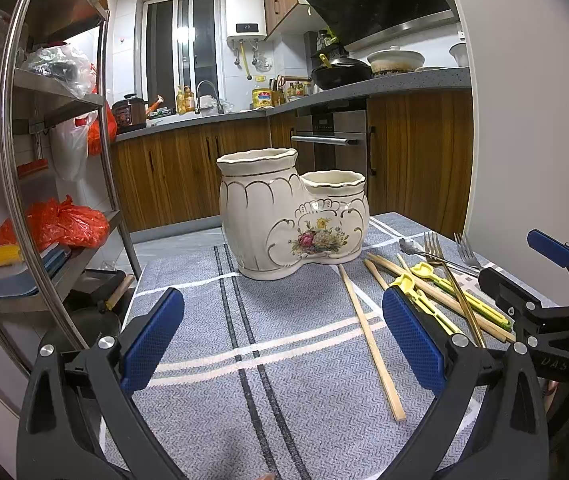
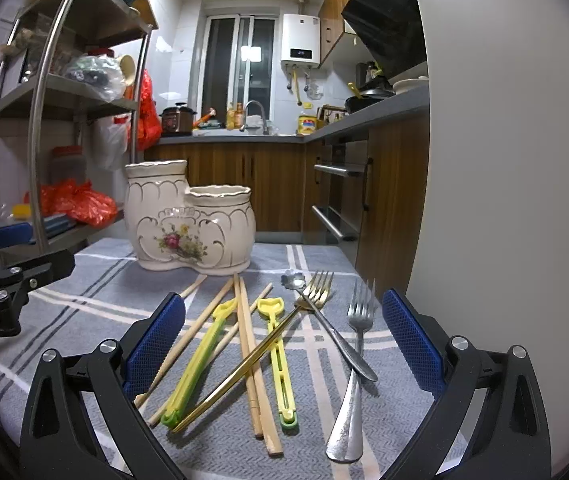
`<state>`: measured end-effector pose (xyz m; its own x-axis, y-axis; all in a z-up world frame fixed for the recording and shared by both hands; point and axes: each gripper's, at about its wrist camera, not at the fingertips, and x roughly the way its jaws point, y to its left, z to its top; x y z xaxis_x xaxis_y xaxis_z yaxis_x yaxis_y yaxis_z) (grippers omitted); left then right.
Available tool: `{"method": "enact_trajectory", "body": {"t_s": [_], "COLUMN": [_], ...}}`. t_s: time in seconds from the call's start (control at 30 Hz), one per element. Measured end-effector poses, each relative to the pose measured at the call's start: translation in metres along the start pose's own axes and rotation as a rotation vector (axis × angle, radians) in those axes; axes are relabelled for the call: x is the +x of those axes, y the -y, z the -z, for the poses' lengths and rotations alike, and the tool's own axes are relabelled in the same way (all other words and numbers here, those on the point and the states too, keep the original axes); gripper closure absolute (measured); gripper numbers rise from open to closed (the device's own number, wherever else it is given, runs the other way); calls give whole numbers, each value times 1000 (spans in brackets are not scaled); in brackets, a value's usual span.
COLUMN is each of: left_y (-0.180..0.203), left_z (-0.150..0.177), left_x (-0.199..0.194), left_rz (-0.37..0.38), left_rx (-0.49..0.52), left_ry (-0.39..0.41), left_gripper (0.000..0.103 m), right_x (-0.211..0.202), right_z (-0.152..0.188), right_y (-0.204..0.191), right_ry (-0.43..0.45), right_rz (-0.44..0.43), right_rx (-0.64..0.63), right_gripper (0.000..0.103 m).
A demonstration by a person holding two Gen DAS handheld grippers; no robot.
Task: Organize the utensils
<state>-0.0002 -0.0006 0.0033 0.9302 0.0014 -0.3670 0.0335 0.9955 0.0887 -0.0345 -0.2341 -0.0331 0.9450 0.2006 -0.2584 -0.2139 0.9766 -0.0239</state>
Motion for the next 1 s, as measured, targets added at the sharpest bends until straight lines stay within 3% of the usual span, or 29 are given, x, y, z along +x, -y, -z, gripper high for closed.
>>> {"method": "enact_trajectory", "body": {"t_s": [1.0], "left_y": [-1], "left_z": [2], "left_x": [0], "left_rz": [1], "left_rx": [-4], "left_ry": [-1], "left_gripper": [5], "right_x": [-3], "right_z": [3], "right_y": [-4], "right_ry": [-1], "right_rz": [-4], "right_rx": [-15], "right_gripper": [5]}}
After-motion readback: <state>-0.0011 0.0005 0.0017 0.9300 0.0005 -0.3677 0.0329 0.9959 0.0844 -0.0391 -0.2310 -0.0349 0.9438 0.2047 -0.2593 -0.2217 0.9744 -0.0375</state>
